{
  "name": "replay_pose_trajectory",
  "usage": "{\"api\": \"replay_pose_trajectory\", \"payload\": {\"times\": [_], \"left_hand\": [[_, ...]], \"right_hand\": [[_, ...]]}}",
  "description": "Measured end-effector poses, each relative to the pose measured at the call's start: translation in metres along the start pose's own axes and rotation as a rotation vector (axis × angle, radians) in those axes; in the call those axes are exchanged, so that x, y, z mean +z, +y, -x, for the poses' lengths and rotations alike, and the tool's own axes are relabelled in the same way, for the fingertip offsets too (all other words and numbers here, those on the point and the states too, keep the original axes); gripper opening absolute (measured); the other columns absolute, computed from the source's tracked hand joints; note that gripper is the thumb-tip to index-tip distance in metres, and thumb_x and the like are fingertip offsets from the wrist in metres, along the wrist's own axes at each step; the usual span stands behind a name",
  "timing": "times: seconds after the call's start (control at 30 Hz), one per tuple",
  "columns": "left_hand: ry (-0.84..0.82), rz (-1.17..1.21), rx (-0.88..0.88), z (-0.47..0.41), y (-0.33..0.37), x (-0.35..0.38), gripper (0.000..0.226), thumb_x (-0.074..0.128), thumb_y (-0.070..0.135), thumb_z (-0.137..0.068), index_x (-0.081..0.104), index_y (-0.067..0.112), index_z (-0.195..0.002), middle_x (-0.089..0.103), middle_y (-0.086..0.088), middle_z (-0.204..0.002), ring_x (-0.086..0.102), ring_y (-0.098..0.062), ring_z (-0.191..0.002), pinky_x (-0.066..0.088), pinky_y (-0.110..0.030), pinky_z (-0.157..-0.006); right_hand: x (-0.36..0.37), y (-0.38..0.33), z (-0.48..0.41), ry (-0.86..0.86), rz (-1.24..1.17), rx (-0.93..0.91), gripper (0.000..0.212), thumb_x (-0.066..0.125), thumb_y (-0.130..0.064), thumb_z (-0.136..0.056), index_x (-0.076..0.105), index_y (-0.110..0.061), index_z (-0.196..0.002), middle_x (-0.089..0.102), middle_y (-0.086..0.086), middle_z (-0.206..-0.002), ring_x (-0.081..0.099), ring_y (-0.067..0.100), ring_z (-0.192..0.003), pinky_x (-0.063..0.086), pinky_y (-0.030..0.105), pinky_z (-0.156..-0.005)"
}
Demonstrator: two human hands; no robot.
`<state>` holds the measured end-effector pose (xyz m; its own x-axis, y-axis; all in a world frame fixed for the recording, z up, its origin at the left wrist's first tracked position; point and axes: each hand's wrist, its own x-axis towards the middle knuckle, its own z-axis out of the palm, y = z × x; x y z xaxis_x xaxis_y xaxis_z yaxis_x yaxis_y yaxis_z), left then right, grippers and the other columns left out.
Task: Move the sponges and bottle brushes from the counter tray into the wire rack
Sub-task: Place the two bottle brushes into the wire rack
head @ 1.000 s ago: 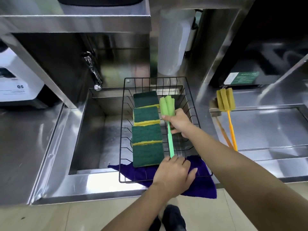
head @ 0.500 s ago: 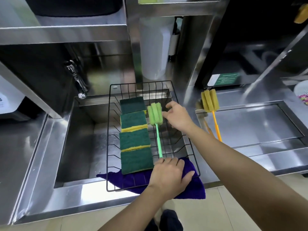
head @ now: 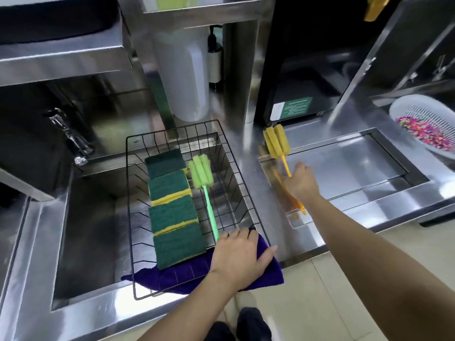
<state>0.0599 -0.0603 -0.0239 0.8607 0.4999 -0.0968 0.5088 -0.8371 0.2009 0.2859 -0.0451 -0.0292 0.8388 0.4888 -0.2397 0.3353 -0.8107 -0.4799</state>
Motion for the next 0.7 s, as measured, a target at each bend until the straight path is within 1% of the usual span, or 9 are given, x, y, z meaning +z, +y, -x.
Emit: {"api": "replay_pose_trajectory", "payload": {"times": [0.1, 0.23, 0.33, 0.4, 0.47, 0.5, 0.57, 0.63, 0.7], "left_hand": [[0.004, -0.008, -0.005, 0.000, 0.000, 0.002, 0.078, 0.003, 0.065, -0.081, 0.055, 0.015, -0.111, 0.062, -0.004, -0.111, 0.055, -0.022, -0.100, 0.041, -0.036, -0.089], [0.011, -0.005, -0.012, 0.000, 0.000, 0.002, 0.078, 0.002, 0.066, -0.081, 0.055, 0.016, -0.112, 0.062, -0.003, -0.111, 0.056, -0.021, -0.100, 0.042, -0.036, -0.088], [0.033, 0.013, -0.018, 0.001, 0.000, 0.001, 0.082, 0.000, 0.066, -0.080, 0.056, 0.015, -0.110, 0.063, -0.003, -0.111, 0.056, -0.021, -0.099, 0.041, -0.036, -0.087], [0.048, 0.026, -0.022, 0.002, 0.000, 0.001, 0.083, 0.000, 0.066, -0.079, 0.057, 0.014, -0.108, 0.063, -0.005, -0.109, 0.057, -0.022, -0.098, 0.042, -0.036, -0.086], [0.057, 0.034, -0.024, 0.004, 0.000, 0.001, 0.081, 0.002, 0.066, -0.080, 0.058, 0.013, -0.106, 0.064, -0.005, -0.106, 0.058, -0.023, -0.095, 0.043, -0.037, -0.084], [0.059, 0.039, -0.026, 0.005, -0.001, 0.001, 0.080, 0.003, 0.066, -0.081, 0.059, 0.013, -0.105, 0.065, -0.005, -0.105, 0.058, -0.023, -0.094, 0.043, -0.037, -0.083], [0.060, 0.055, -0.032, 0.006, -0.001, 0.001, 0.080, 0.003, 0.066, -0.081, 0.059, 0.013, -0.104, 0.065, -0.005, -0.104, 0.058, -0.023, -0.094, 0.043, -0.037, -0.082], [0.074, 0.075, -0.034, 0.007, -0.002, 0.001, 0.079, 0.005, 0.066, -0.082, 0.060, 0.013, -0.103, 0.065, -0.005, -0.103, 0.059, -0.023, -0.092, 0.044, -0.037, -0.081], [0.090, 0.087, -0.037, 0.009, -0.003, 0.001, 0.083, 0.002, 0.069, -0.085, 0.060, 0.014, -0.102, 0.066, -0.005, -0.101, 0.059, -0.023, -0.091, 0.044, -0.037, -0.080]], "right_hand": [[0.002, 0.011, 0.002, -0.086, 0.026, 0.022, 0.033, 0.052, -0.027, -0.088, 0.052, 0.000, -0.107, 0.059, 0.026, -0.118, 0.055, 0.043, -0.111, 0.045, 0.044, -0.091], [-0.001, 0.013, 0.009, -0.126, 0.063, -0.028, 0.013, 0.050, -0.019, -0.086, 0.056, -0.008, -0.091, 0.064, 0.024, -0.109, 0.059, 0.042, -0.103, 0.049, 0.042, -0.085], [-0.005, 0.007, 0.011, -0.110, -0.016, -0.047, 0.012, 0.051, -0.019, -0.087, 0.055, -0.008, -0.082, 0.065, 0.023, -0.098, 0.060, 0.042, -0.098, 0.048, 0.040, -0.079], [-0.012, 0.000, 0.012, -0.095, -0.124, -0.063, 0.017, 0.055, -0.018, -0.087, 0.055, -0.007, -0.075, 0.066, 0.021, -0.091, 0.062, 0.040, -0.089, 0.048, 0.038, -0.074], [-0.018, -0.011, 0.014, -0.093, -0.234, -0.095, 0.026, 0.057, -0.017, -0.087, 0.051, -0.014, -0.062, 0.066, 0.019, -0.084, 0.061, 0.035, -0.080, 0.047, 0.037, -0.071], [-0.022, -0.019, 0.018, -0.096, -0.283, -0.122, 0.030, 0.058, -0.015, -0.087, 0.048, -0.019, -0.059, 0.065, 0.016, -0.080, 0.060, 0.033, -0.078, 0.048, 0.037, -0.071], [-0.027, -0.037, 0.024, -0.118, -0.385, -0.171, 0.028, 0.058, -0.011, -0.087, 0.049, -0.022, -0.063, 0.062, 0.010, -0.072, 0.063, 0.037, -0.076, 0.054, 0.045, -0.071], [-0.028, -0.054, 0.032, -0.176, -0.489, -0.200, 0.020, 0.057, -0.008, -0.088, 0.049, -0.016, -0.071, 0.060, 0.017, -0.076, 0.064, 0.038, -0.066, 0.057, 0.054, -0.065], [-0.024, -0.070, 0.043, -0.263, -0.578, -0.228, 0.019, 0.056, -0.006, -0.089, 0.047, -0.014, -0.074, 0.057, 0.022, -0.081, 0.062, 0.030, -0.054, 0.057, 0.049, -0.054]]}}
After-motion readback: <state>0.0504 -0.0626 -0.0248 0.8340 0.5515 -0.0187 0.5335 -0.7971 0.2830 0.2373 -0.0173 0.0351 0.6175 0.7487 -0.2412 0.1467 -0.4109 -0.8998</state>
